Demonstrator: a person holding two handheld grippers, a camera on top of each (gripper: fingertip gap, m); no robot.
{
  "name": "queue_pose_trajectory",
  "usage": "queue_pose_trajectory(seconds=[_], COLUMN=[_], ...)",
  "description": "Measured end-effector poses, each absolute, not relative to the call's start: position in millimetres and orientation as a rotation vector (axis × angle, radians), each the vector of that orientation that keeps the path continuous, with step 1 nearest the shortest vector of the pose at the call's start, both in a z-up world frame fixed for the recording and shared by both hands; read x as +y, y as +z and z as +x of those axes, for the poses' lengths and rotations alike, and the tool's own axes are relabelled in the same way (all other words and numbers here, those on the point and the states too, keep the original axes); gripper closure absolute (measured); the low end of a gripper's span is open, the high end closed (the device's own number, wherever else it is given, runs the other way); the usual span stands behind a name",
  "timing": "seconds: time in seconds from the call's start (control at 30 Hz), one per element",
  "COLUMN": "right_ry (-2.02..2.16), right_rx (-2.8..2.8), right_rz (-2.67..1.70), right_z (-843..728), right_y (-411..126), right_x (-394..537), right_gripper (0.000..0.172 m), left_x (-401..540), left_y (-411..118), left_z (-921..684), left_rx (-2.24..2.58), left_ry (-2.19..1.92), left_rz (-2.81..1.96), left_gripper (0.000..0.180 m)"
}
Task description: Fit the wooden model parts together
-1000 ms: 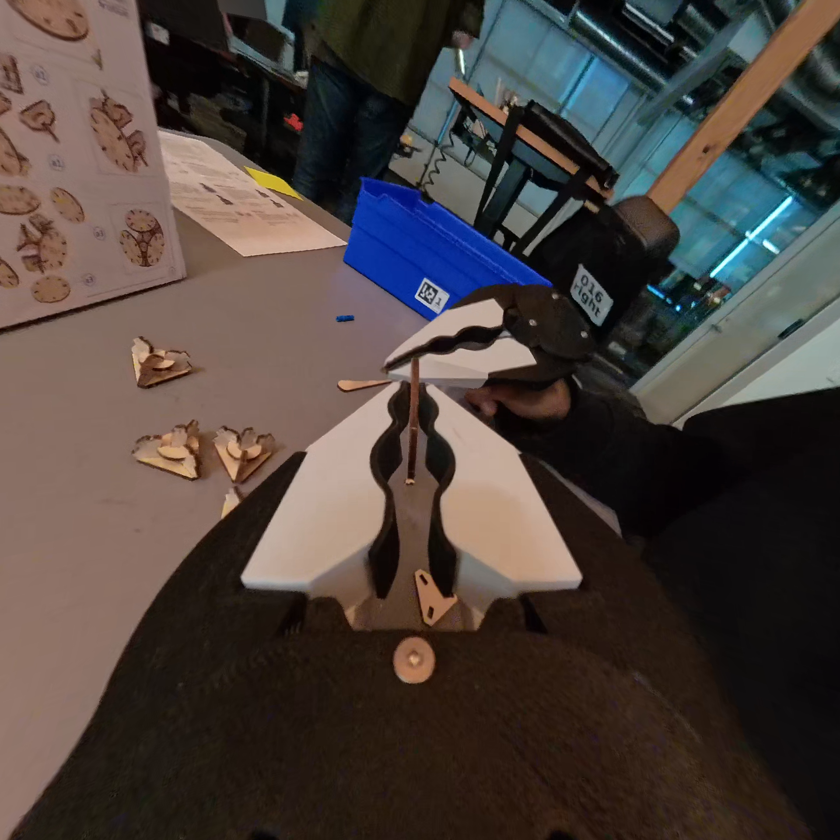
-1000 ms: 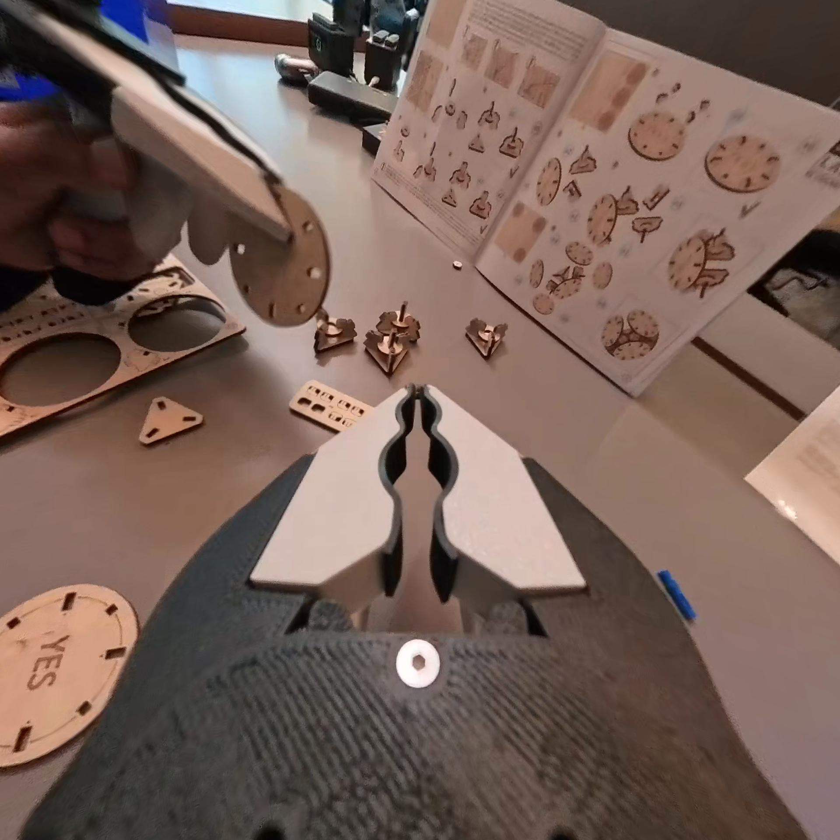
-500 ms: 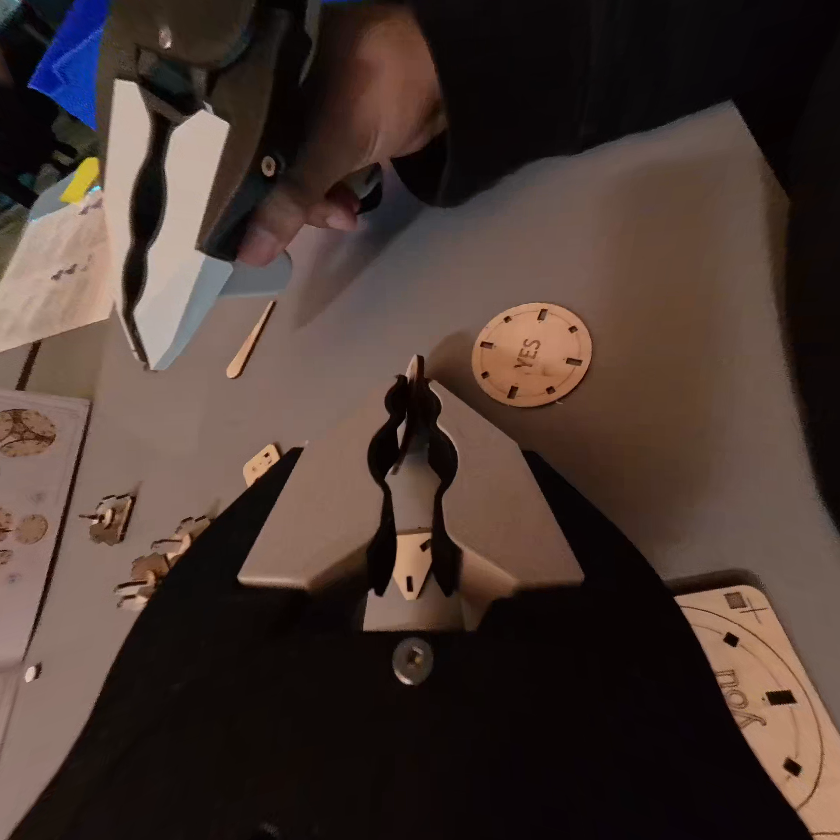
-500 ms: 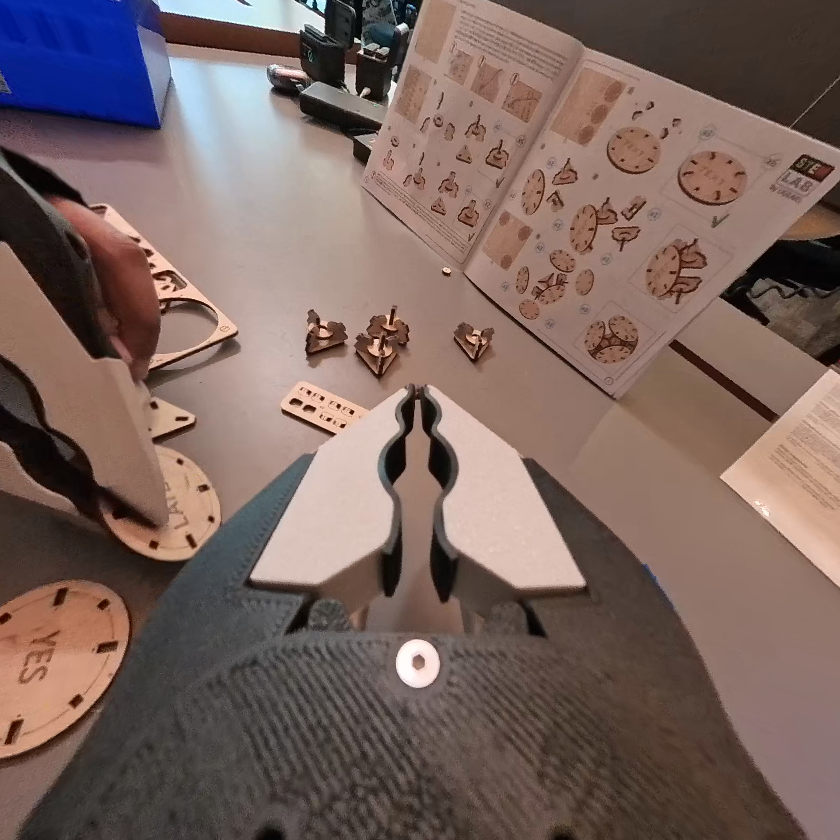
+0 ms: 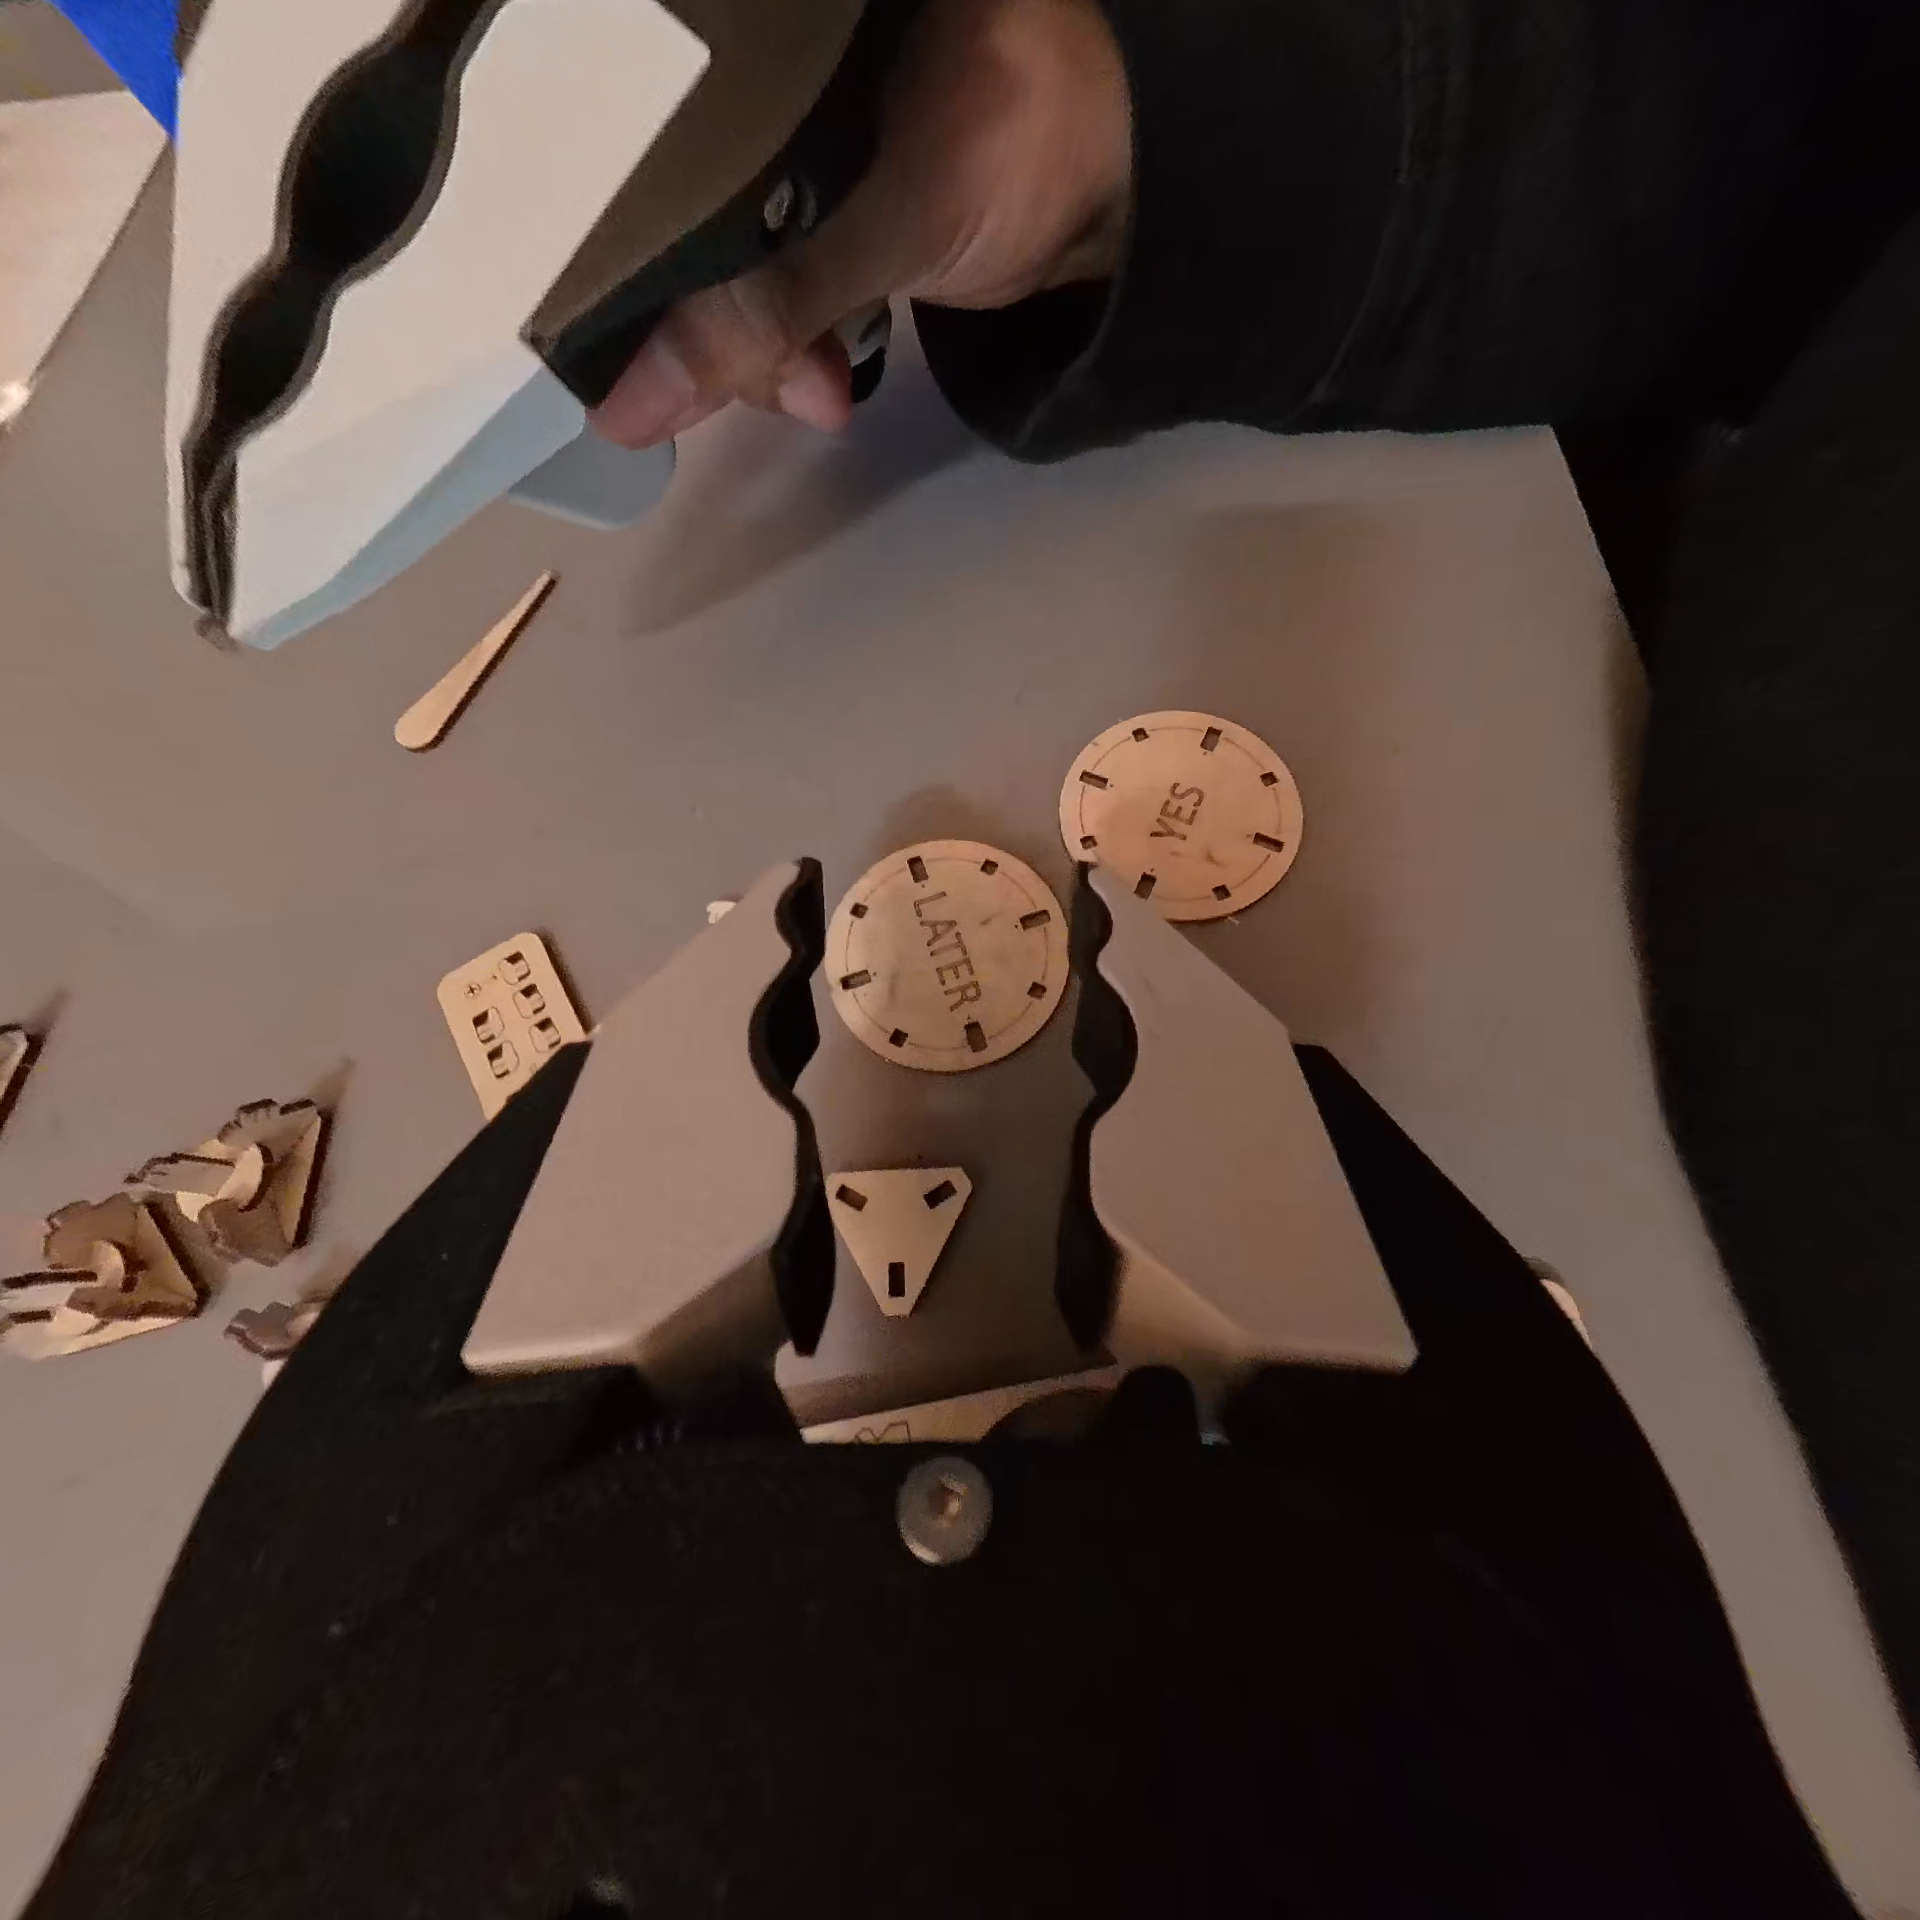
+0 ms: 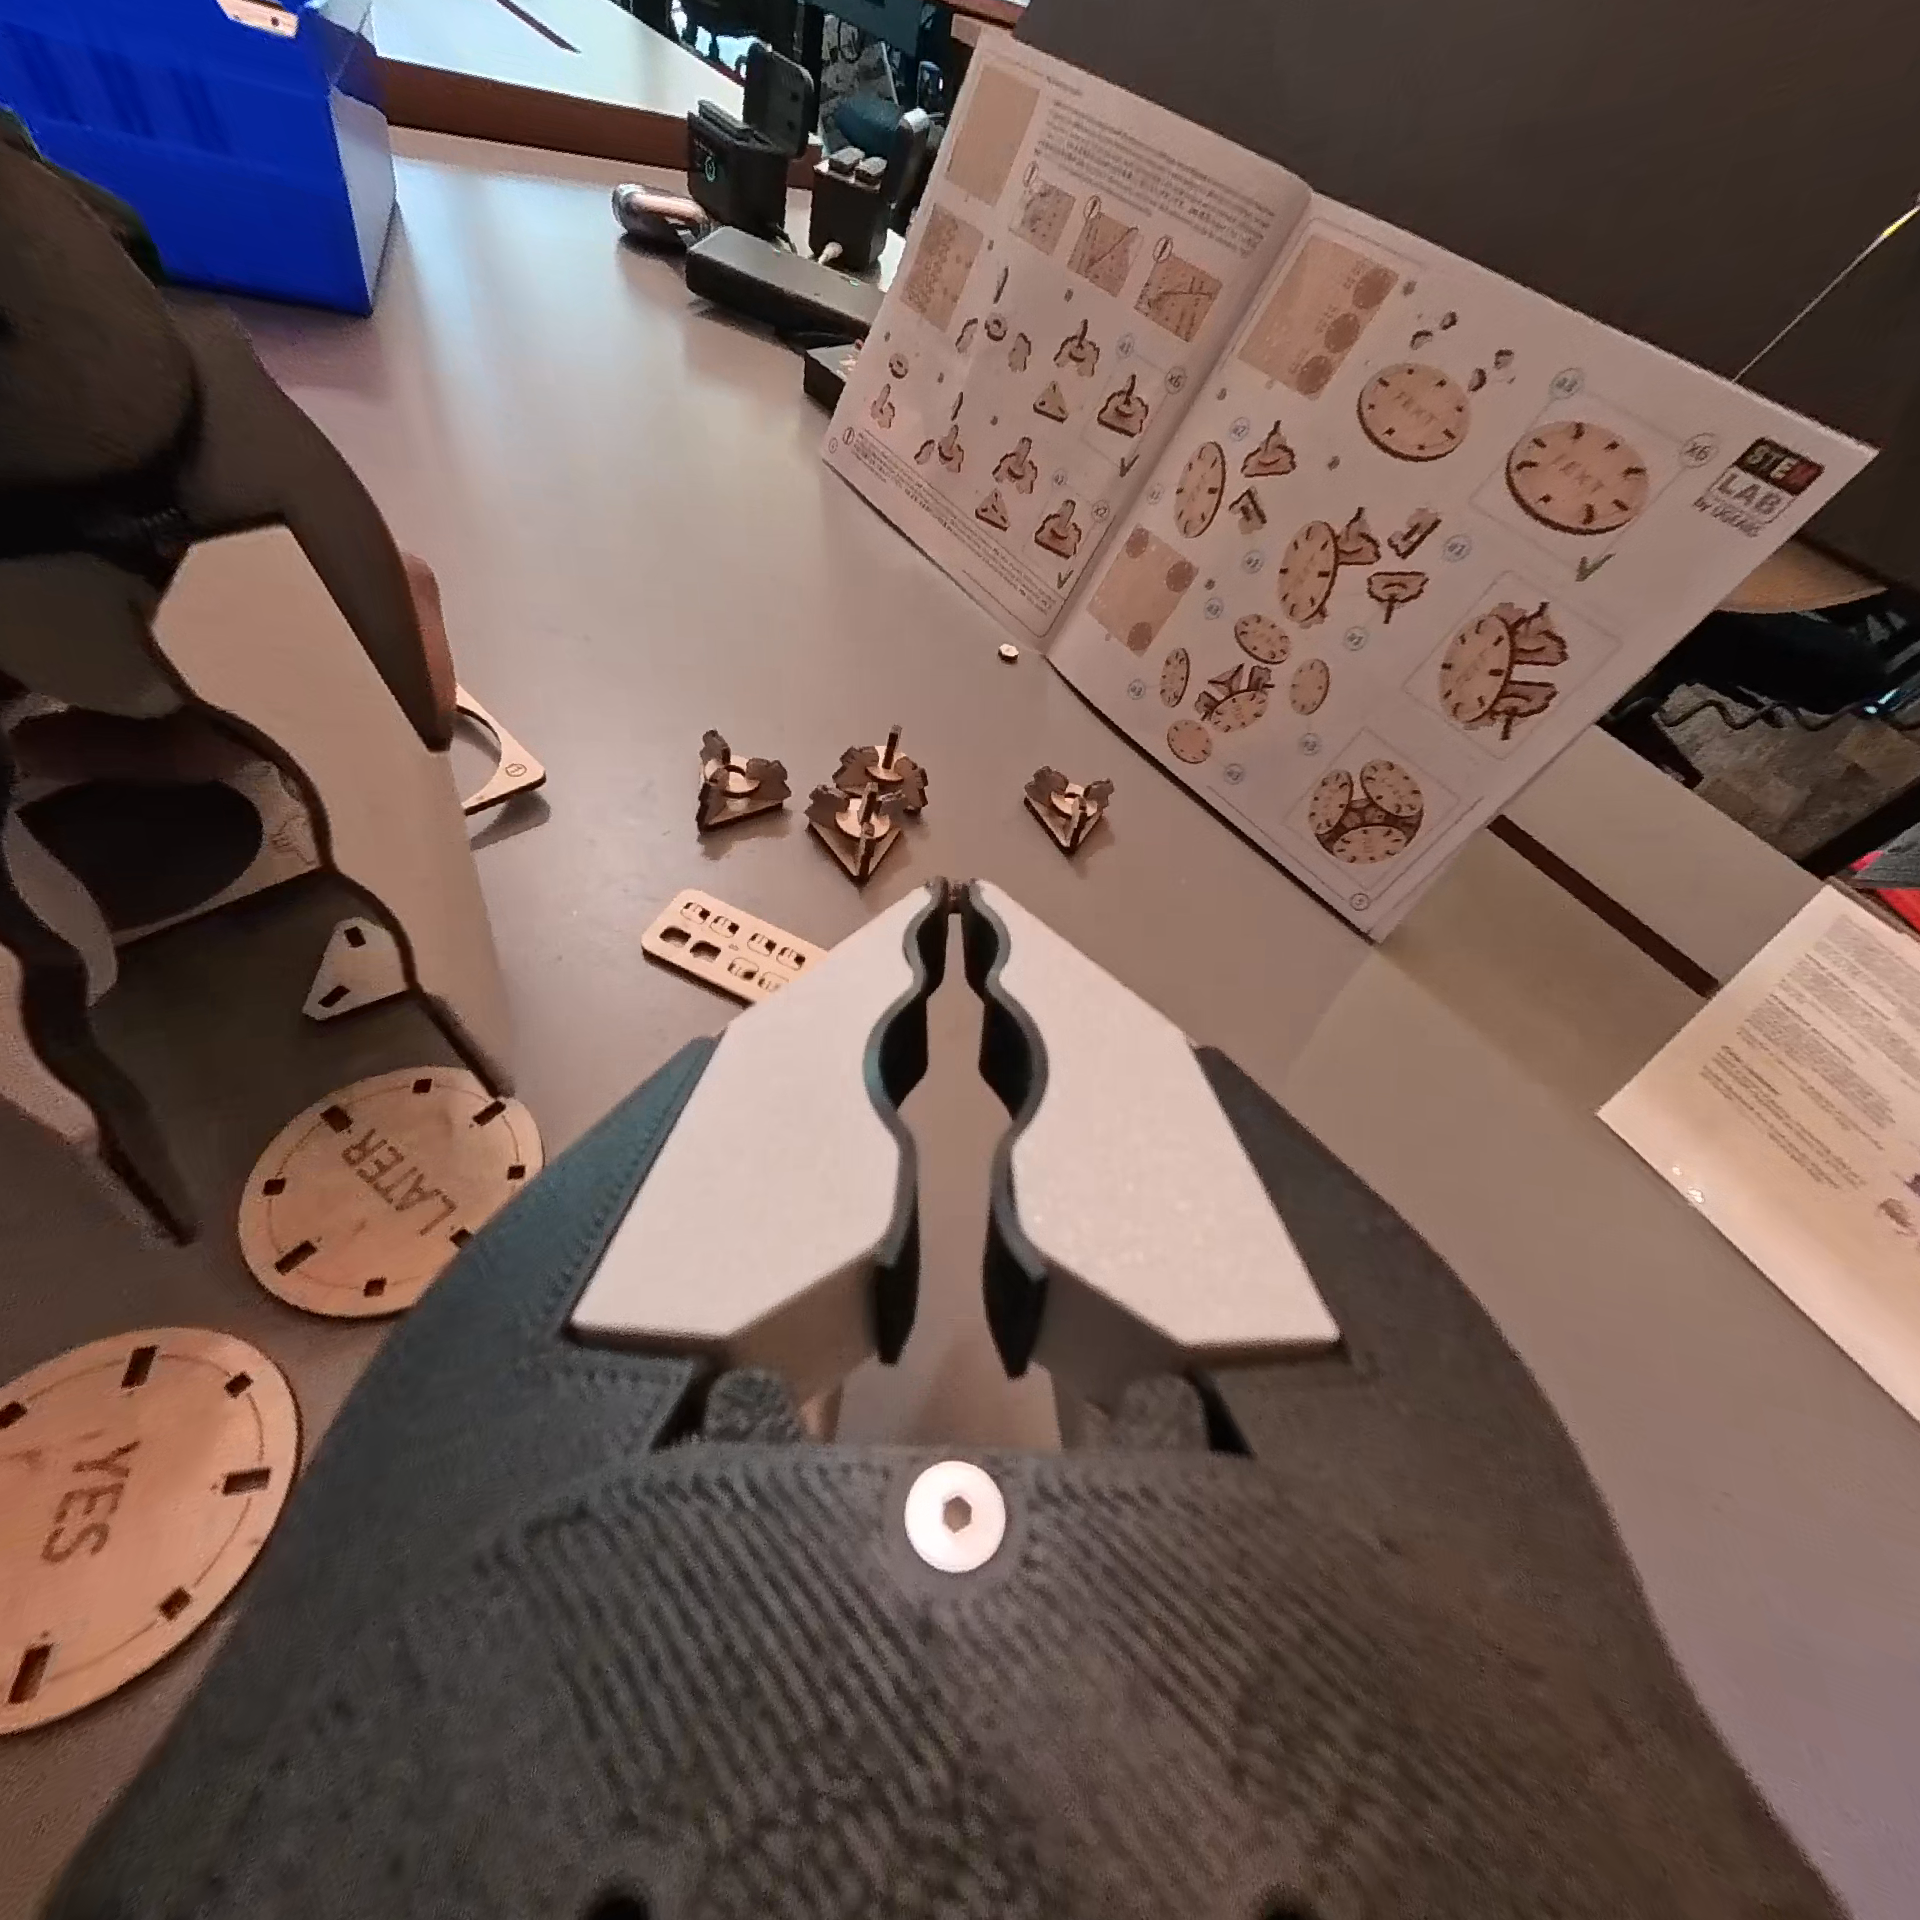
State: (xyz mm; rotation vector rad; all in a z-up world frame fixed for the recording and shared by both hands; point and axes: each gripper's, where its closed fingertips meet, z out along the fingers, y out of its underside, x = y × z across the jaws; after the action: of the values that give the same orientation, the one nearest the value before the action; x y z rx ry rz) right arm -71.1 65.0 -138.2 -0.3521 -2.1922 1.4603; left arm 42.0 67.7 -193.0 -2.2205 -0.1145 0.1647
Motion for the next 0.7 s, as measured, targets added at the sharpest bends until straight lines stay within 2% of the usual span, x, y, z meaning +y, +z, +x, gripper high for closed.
queue_pose_trajectory(seconds=[0.3,0.53,0.7], right_ry=[1.476,1.493,1.500], right_rx=[-2.175,-2.147,-2.165], right_rz=[-0.351,-0.342,-0.347], right_z=[-71,-70,-69], right_y=[-135,-130,-131], right_x=[66,66,65], right_gripper=[0.171,0.172,0.172], left_x=[63,47,39], left_y=[-189,-156,-150], left_z=[31,3,-8], left_rx=[-0.198,-0.417,-0.514], left_ry=[0.172,0.144,0.083], left_rz=[-2.201,-1.983,-1.906], left_gripper=[0.135,0.139,0.142])
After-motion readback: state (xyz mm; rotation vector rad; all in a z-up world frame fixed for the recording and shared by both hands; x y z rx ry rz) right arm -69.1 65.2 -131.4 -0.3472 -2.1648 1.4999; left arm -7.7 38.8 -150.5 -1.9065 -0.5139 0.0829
